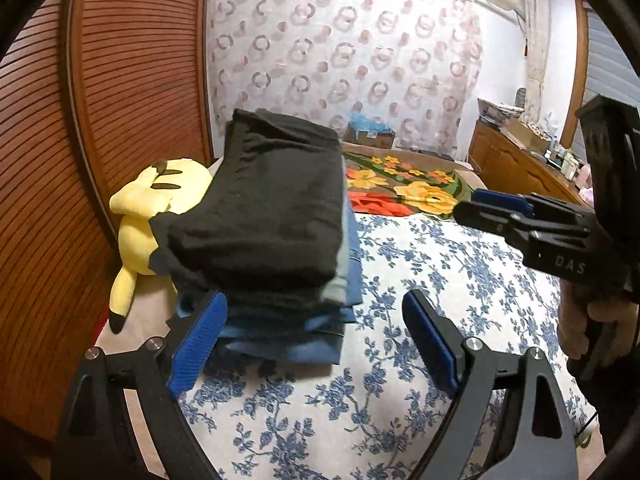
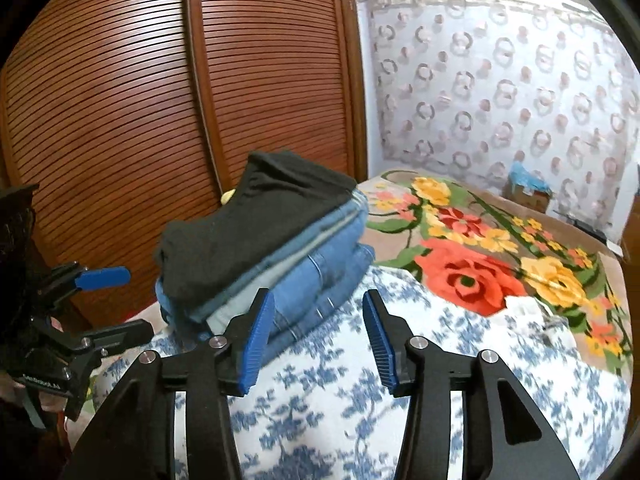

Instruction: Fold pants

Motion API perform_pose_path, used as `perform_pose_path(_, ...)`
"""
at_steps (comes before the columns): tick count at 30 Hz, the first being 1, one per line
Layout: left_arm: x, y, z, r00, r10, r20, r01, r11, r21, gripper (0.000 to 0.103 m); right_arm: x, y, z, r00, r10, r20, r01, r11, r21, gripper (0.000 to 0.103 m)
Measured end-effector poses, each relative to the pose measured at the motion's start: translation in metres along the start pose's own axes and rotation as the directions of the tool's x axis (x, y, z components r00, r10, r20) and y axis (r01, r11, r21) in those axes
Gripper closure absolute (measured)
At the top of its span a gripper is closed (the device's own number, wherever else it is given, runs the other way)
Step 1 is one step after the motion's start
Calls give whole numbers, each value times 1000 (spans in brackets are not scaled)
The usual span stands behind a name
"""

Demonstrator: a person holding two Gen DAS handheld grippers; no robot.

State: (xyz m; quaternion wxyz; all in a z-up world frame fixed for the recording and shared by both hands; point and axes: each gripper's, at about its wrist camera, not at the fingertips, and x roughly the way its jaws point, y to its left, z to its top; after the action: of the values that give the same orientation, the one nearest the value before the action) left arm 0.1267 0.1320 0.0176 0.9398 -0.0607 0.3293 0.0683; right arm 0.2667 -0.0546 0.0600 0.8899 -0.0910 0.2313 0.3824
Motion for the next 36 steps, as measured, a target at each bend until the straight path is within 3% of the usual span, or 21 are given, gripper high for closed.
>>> perform_pose_path(3,-4,-8,-4,1000,-8,2,8,1000,10,13,-11,4,-8,999,-34,-9,34,999,11,40)
perform_pose_path(5,-6,-12,-6,1000,-13,3,13,1000,17,13,-20,6,-12,999,-49,-6,49,999,22,22)
perform_pose_path(7,-9,-17,-8,1000,-18,5,18,1000,24,13,-30,8,-18,998,-63,0,63,997,41,12)
perform_pose_path(11,-15,-24,-12,1000,-30,10,30,999,35,13,-48,13,-28,995,-103,11,102,993,64,5)
perform_pose_path(23,-19,-60,-28,996,-88,9,87,992,90,13,-101,31,-63,981,-196,5,194,973,126,1)
perform_pose_path(36,-30,-99,-55,988,-152,-5,151,979,135,13,-156,55,-100,945,-328,4,319,921,223,1)
